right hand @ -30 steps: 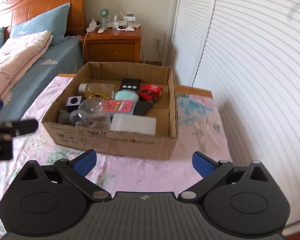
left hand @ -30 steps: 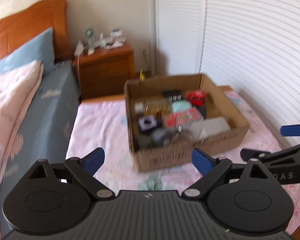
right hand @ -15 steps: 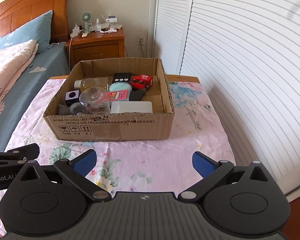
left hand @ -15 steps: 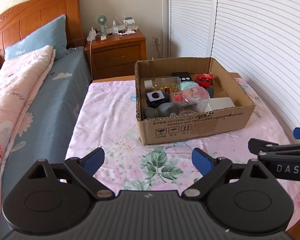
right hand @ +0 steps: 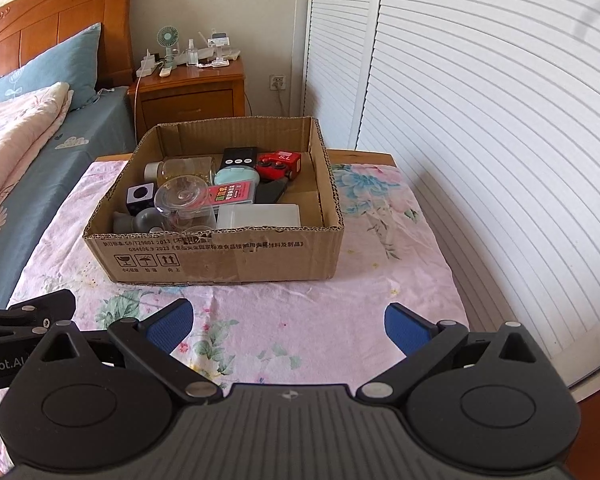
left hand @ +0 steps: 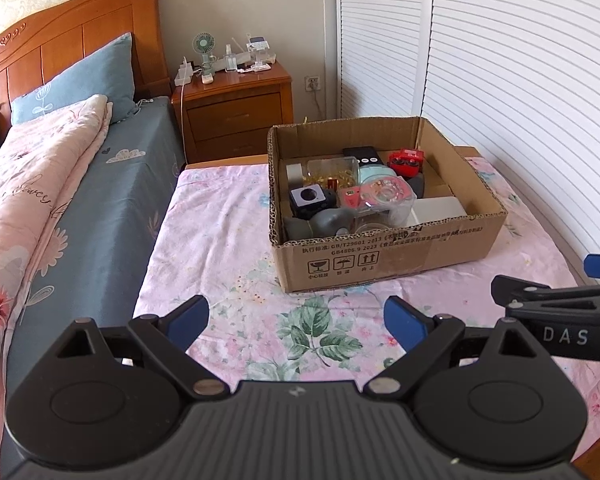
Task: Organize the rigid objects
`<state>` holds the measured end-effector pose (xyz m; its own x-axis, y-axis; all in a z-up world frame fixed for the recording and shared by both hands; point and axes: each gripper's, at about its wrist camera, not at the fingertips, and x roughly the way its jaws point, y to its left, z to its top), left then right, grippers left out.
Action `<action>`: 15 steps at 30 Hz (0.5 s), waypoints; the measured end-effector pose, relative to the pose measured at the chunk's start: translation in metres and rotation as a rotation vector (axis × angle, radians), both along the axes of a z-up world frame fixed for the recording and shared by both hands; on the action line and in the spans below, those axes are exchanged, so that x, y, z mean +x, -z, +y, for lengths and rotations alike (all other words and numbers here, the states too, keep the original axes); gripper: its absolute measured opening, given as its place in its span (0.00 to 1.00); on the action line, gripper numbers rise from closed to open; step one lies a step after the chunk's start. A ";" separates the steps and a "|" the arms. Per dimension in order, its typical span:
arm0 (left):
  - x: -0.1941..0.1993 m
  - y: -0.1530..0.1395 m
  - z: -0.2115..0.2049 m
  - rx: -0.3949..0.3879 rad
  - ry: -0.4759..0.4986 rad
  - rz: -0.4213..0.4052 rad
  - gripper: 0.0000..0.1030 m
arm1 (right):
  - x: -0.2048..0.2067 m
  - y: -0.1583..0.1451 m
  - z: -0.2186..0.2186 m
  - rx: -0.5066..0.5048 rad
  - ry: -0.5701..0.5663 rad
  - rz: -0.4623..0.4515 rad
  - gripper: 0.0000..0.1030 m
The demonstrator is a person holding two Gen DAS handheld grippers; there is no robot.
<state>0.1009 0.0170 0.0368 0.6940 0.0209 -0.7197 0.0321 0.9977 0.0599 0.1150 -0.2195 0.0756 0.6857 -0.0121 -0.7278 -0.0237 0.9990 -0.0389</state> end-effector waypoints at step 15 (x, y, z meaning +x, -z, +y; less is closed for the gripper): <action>0.001 -0.003 0.001 -0.007 -0.012 -0.005 0.91 | 0.001 -0.001 -0.001 -0.005 0.002 -0.005 1.00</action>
<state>0.1015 0.0183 0.0397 0.6976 0.0242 -0.7160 0.0197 0.9984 0.0530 0.1161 -0.2206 0.0765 0.6895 -0.0171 -0.7241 -0.0216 0.9988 -0.0442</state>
